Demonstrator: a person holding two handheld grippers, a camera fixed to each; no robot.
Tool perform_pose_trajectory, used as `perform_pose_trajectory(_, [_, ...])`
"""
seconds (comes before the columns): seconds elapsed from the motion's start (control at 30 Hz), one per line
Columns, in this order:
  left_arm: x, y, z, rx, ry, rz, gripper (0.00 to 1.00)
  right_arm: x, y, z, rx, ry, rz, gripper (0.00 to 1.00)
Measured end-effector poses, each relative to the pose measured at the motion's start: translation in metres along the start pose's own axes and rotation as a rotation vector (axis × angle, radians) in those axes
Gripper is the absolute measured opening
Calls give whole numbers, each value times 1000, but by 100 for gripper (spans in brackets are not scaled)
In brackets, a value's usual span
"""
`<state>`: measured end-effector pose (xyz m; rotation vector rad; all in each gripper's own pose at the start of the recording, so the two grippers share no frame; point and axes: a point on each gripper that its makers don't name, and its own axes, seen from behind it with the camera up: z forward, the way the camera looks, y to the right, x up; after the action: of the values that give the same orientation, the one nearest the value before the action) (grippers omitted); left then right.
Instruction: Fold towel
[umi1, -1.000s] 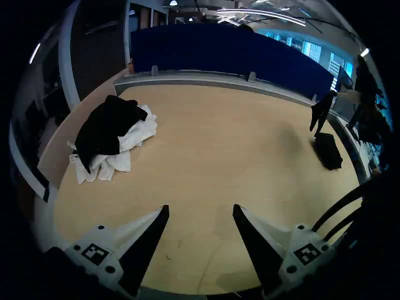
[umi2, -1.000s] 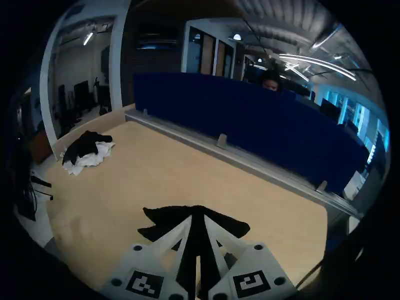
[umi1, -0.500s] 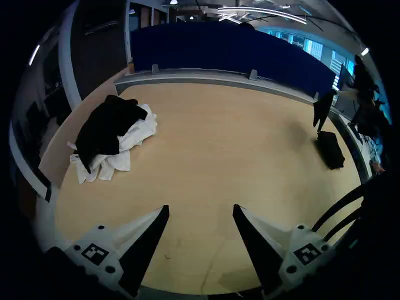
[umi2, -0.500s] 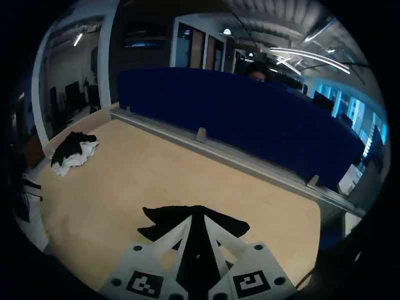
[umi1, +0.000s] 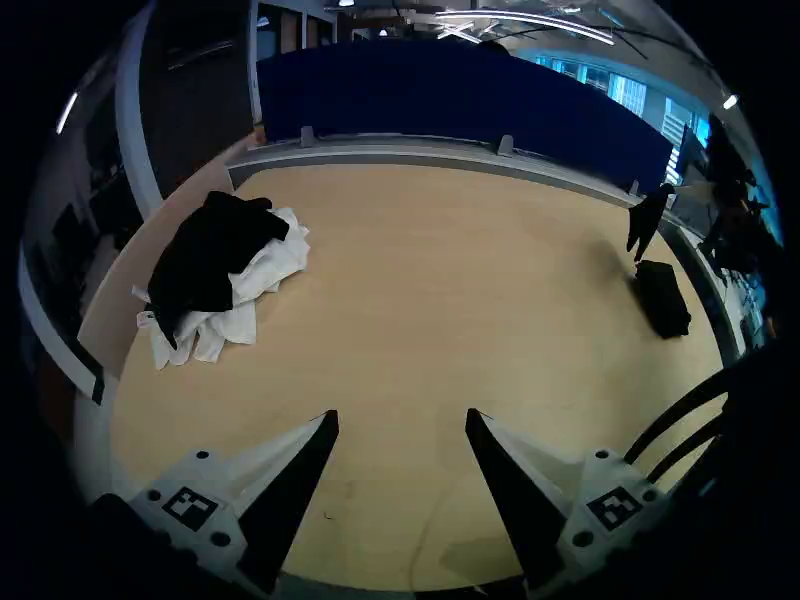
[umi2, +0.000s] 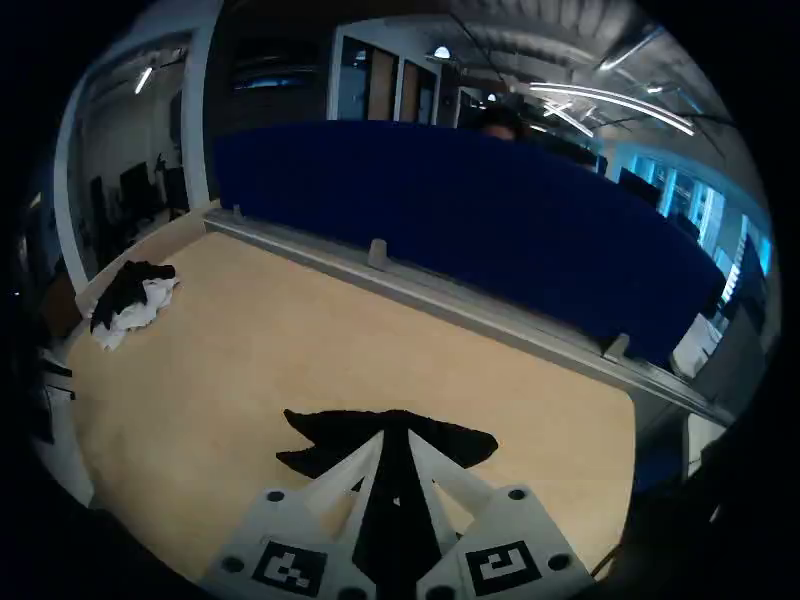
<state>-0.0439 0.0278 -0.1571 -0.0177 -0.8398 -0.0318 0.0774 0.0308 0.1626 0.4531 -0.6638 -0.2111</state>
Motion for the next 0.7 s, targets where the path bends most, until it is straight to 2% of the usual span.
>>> perform_pose_trajectory(0.37, [4, 12, 8, -21, -6, 23, 95, -36, 7, -26, -20, -21, 31, 2])
perform_pose_trajectory(0.7, [7, 19, 7, -37, -6, 43, 95, -95, 11, -59, -56, -49, 111, 2])
